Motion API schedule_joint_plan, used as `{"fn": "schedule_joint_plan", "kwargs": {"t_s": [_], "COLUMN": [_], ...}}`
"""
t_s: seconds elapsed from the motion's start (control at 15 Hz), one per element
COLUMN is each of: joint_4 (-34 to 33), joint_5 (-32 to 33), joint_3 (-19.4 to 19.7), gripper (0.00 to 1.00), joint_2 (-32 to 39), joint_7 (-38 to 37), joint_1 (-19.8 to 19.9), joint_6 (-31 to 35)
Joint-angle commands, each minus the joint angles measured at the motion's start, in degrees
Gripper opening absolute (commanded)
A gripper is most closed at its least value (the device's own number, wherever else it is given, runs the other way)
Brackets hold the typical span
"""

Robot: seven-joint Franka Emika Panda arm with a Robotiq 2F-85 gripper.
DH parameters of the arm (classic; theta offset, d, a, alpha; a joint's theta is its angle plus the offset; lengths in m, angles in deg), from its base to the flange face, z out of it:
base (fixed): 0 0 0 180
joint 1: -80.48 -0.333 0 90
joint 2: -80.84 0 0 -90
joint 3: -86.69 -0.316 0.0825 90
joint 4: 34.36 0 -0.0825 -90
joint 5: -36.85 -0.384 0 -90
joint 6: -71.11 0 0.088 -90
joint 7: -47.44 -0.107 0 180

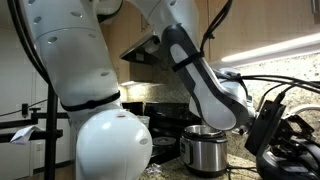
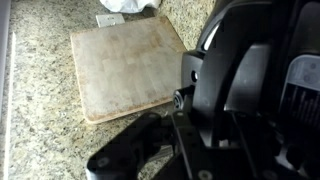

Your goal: Close the lid

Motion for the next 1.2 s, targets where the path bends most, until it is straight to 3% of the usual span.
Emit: {"fn": "schedule_joint_plan", "kwargs": {"t_s": [0.0, 0.07, 0.13, 0.2, 0.6, 0.67, 1.13], "joint_4": [2.4, 2.3, 1.9, 2.2, 2.6, 2.6, 3.2], "joint_5": [0.5, 0.2, -0.3, -0.3, -0.4, -0.4, -2.6], "joint_3": [0.7, 1.0, 1.3, 1.5, 1.9, 1.9, -0.7], "gripper": [0.02, 0.02, 0.02, 0.08, 0.08, 0.02, 0.02], "joint_2": [-7.0, -7.3, -3.1, -3.5, -1.7, -1.7, -3.8], "joint_7": [2.9, 3.0, 0.6, 0.6, 0.5, 0.5, 3.8], "joint_1": [-0.6, -0.6, -1.5, -1.5, -1.8, -1.8, -4.9], "joint_6": [0.6, 0.7, -0.1, 0.0, 0.2, 0.2, 6.1]}}
